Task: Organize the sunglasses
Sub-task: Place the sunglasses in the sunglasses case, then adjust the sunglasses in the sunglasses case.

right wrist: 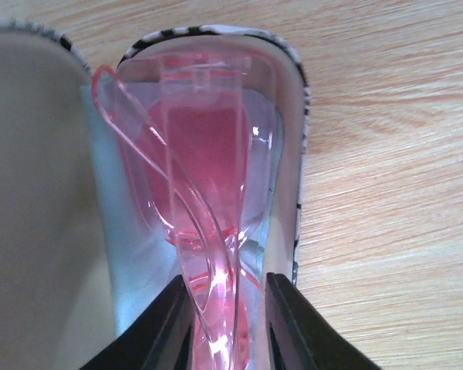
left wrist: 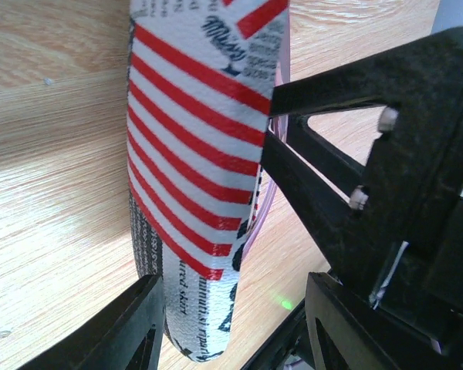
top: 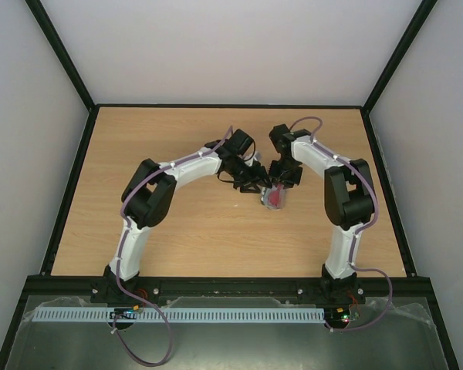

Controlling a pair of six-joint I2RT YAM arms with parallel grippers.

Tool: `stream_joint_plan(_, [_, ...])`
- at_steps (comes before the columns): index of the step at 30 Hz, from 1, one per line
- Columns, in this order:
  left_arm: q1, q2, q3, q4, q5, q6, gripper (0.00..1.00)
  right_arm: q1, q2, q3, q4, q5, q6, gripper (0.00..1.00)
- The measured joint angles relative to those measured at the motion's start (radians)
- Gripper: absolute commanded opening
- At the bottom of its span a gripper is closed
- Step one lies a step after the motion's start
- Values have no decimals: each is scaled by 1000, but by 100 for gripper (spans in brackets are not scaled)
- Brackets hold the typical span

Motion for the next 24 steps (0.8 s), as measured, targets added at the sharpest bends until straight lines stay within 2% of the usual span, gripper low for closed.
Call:
stream_joint_plan(4, [-3, 0, 0, 1, 2, 0, 52, 0, -21, 3, -1, -3, 2, 35])
stream_joint_plan(8, [-3, 0, 4, 0, 2, 0, 52, 0, -36, 8, -3, -6, 2, 36])
stream_joint_plan(10, [-3, 0, 9, 0, 3, 0, 52, 0, -44, 8, -4, -7, 3, 31])
stream_joint_plan(12, [-3, 0, 13, 1, 3, 0, 52, 0, -54, 8, -5, -8, 2, 22])
stream_joint_plan(14, [-3, 0, 14, 3, 5, 0, 52, 0, -66, 8, -5, -10, 3, 8])
stream_joint_plan(16, [-3, 0, 14, 5, 6, 0, 52, 0, -82, 9, -5, -13, 3, 2])
stream_joint_plan(24, [-5, 0, 15, 6, 6, -1, 52, 0, -100, 9, -5, -33, 13, 2])
